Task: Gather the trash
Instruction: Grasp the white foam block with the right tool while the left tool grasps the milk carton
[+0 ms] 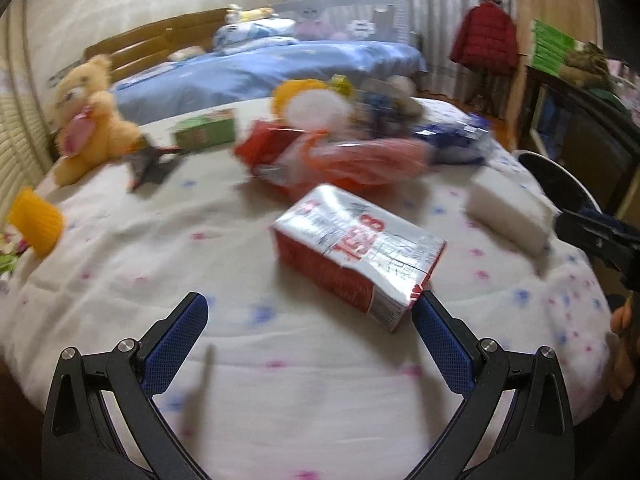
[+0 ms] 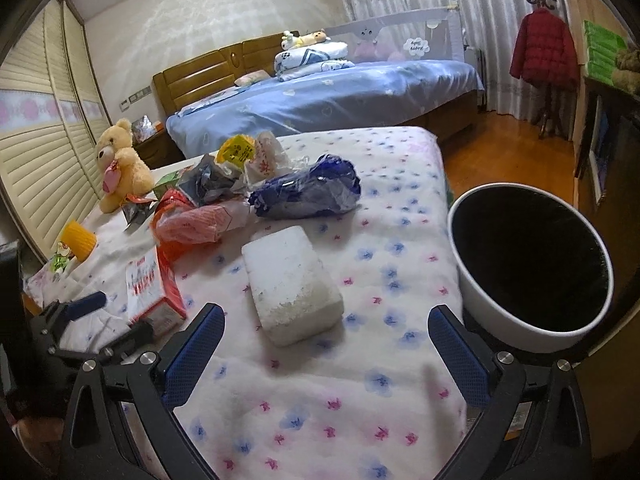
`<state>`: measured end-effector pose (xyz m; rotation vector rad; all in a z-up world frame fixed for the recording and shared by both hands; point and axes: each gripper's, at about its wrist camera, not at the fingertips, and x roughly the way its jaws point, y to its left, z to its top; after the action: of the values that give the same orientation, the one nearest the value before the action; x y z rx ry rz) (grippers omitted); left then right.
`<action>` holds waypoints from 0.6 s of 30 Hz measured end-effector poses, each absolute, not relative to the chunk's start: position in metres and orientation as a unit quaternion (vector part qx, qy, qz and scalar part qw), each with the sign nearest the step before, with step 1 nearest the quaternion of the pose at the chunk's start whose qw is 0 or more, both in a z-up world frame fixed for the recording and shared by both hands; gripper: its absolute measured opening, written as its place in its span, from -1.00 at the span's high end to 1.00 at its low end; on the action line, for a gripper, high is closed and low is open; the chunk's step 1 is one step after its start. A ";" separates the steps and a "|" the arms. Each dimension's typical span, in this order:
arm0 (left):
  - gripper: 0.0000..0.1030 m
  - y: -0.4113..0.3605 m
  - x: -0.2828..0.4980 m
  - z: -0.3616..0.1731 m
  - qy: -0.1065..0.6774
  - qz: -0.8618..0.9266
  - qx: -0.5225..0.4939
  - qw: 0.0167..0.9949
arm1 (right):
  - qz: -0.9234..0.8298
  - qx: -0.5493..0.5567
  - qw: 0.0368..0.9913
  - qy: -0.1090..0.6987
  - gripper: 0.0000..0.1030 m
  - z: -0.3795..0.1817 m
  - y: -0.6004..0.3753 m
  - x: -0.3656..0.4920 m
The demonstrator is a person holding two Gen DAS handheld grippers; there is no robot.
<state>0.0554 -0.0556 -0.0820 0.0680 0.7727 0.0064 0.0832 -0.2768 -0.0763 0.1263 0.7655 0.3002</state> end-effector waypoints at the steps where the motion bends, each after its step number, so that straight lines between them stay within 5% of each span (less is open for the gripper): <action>1: -1.00 -0.046 0.056 -0.081 0.376 0.016 0.030 0.926 | 0.149 0.060 0.914 0.373 -0.97 -0.078 -0.275 0.085; 8: -1.00 -0.025 0.060 -0.072 0.380 -0.001 -0.025 0.925 | 0.169 0.044 0.907 0.384 -0.90 -0.078 -0.264 0.098; 18: -1.00 -0.057 0.090 -0.073 0.393 0.001 0.002 0.920 | 0.176 0.003 0.891 0.418 -0.51 -0.084 -0.251 0.119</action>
<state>0.0903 -0.0573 -0.0733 0.0037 0.8071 0.0028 0.1188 -0.2507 -0.0838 0.0068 0.8673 0.3656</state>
